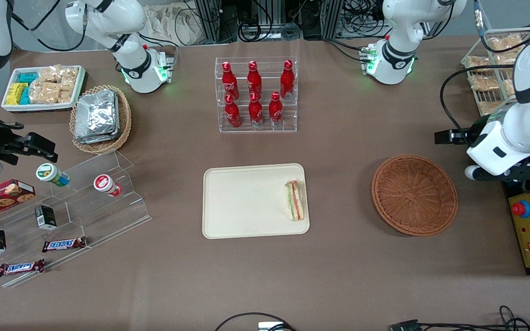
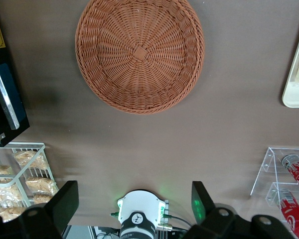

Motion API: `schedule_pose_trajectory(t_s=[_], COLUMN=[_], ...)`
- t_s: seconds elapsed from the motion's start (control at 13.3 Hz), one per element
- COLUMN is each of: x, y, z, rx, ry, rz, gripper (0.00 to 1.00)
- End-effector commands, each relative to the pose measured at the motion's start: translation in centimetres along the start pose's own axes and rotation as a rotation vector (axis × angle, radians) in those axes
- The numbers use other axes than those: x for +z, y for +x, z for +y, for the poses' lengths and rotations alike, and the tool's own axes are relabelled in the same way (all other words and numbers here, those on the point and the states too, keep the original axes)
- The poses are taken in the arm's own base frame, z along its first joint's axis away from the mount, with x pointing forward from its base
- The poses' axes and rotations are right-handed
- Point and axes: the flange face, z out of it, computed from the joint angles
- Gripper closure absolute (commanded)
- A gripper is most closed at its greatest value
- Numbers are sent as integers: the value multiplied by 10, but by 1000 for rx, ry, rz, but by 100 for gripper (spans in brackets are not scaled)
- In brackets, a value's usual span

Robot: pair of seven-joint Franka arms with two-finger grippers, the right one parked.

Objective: Place sandwich from basket to tray

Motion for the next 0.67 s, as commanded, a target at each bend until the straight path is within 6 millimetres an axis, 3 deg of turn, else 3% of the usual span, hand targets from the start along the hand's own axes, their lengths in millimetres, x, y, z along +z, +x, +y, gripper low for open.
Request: schedule_pose_trajectory(t_s=[0.0, 0.3, 0.6], x=[-2, 21, 14], y=[-23, -48, -49], z=[-4, 0, 1], rx=[9, 15, 80], ry=[4, 19, 24], rz=[35, 127, 209], gripper=[0, 0, 0])
